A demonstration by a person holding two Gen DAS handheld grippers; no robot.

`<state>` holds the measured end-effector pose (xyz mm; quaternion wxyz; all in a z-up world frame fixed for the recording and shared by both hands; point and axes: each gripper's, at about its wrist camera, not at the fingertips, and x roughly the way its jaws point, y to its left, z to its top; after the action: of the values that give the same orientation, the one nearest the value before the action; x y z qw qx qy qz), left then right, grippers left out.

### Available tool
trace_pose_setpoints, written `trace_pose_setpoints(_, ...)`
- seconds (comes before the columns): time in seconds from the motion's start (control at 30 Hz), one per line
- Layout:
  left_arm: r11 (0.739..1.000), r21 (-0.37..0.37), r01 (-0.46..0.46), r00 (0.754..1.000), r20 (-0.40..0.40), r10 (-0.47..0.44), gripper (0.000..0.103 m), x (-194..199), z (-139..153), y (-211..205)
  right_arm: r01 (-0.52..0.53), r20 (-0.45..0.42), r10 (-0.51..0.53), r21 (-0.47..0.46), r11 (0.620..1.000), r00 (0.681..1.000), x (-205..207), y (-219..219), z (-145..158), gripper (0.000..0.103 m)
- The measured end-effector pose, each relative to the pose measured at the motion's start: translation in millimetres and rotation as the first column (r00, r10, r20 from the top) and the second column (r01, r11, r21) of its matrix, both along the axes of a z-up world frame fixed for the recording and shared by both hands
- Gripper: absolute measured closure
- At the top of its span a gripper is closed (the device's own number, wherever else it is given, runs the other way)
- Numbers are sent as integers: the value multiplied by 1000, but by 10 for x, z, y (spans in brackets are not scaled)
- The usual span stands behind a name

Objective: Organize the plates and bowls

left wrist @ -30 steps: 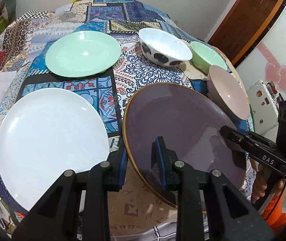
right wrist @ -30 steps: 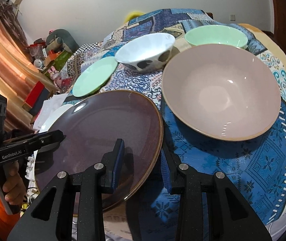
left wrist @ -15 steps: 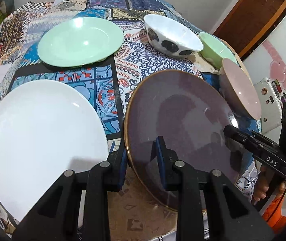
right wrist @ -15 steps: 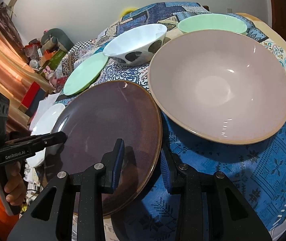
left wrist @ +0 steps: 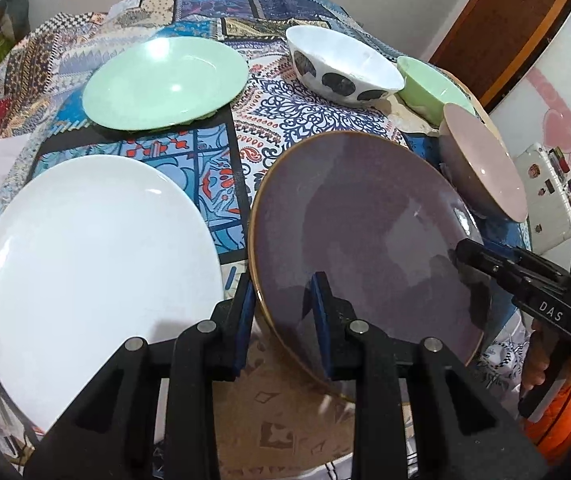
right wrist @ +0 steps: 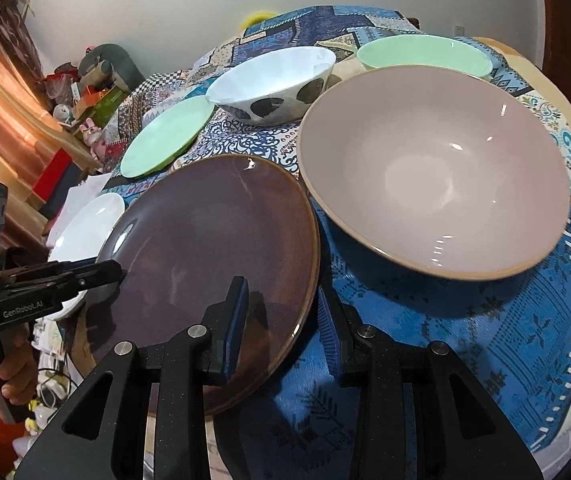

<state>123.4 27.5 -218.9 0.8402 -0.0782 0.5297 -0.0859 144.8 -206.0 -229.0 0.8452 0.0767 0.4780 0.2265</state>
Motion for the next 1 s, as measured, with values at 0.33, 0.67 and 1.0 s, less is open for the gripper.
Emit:
trace_pose_setpoints(0.33,998,41,-53,995,93,49,65,-272,297,168,19,35,-18,-35,999,999,-124,-58,185,69)
trace_pose_setpoints(0.67,990,63,-128,963,248,109,26,-640,738,487,-40,165,45,-32,999,985,-191,266,554,42)
trace_pose_setpoints(1.0,969,110,-220,926,335,172,12,-918,858,832,-169,209,177,-55,984,962,-138,892,673,31)
